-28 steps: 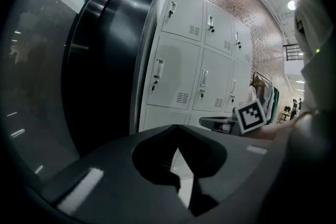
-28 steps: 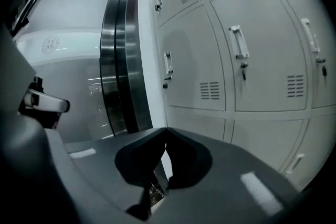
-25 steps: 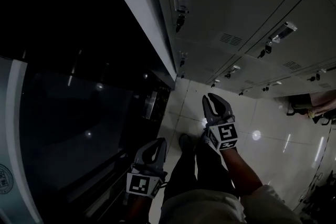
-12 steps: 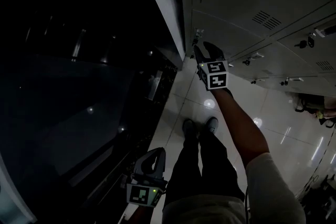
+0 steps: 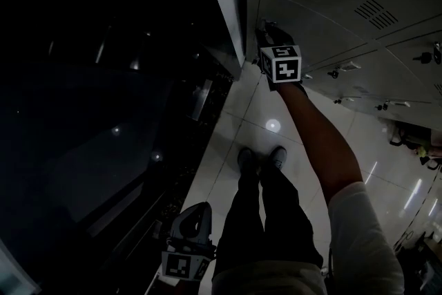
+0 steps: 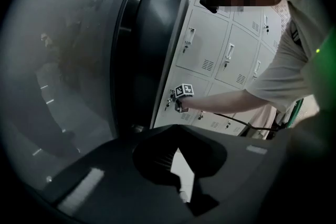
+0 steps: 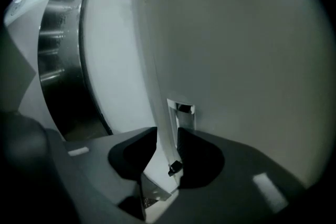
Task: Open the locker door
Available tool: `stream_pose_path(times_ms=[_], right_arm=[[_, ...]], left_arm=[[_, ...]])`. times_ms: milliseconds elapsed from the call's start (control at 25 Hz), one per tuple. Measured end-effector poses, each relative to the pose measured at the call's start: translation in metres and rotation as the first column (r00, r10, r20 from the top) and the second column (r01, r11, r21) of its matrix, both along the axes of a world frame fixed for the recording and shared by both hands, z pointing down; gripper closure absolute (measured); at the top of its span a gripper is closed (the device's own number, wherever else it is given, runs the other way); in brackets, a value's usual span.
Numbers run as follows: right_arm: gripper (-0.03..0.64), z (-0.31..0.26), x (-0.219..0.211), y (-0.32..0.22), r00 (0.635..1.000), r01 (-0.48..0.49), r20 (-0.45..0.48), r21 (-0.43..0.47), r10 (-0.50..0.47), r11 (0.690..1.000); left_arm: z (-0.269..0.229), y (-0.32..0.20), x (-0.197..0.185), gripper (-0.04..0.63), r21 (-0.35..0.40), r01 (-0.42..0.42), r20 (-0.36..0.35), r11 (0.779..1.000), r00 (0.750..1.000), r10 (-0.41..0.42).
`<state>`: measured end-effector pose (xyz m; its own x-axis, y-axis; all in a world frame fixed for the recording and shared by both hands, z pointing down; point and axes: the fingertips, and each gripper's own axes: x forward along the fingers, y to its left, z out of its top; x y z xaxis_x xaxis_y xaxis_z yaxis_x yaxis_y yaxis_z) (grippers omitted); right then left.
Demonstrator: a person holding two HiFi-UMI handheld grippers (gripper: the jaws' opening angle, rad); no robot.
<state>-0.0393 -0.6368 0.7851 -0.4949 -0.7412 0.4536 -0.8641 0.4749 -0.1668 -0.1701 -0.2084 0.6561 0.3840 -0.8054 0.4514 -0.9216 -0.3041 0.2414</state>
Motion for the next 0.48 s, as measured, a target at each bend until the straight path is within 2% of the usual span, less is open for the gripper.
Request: stream_pose_path(times_ms=[80,240,400,480], right_arm=[[0.503,0.006,-0.002,-0.003,1.000,-0.006,-0.027,0.007,0.006,1.000],[0.517,0.003,-0.004,-0.003,0.996,-0.041,-0.070,0.081,0.047,0.996],[0.492,0.001,-0.007,-0.005,0.996,-0.089,-0.022,0.079,0.091,0.993],[0.490,0.001,-0.007,-0.005,0.995,-0.089,-0.047,0.086,0.093,0.992]], left_arm=[[0.006,0.004,-0.001,0.499,-0.003,0.008,0.002,1.000,1.000,-0.008],[0.014,0.016,-0.006,0.499,-0.014,0.018,0.002,1.000,1.000,-0.018],[0.030,0.020,-0.007,0.497,-0.028,0.030,-0.002,0.999,1.000,-0.030],[0.035,0.020,-0.008,0.497,-0.030,0.036,-0.004,0.999,0.999,-0.036]])
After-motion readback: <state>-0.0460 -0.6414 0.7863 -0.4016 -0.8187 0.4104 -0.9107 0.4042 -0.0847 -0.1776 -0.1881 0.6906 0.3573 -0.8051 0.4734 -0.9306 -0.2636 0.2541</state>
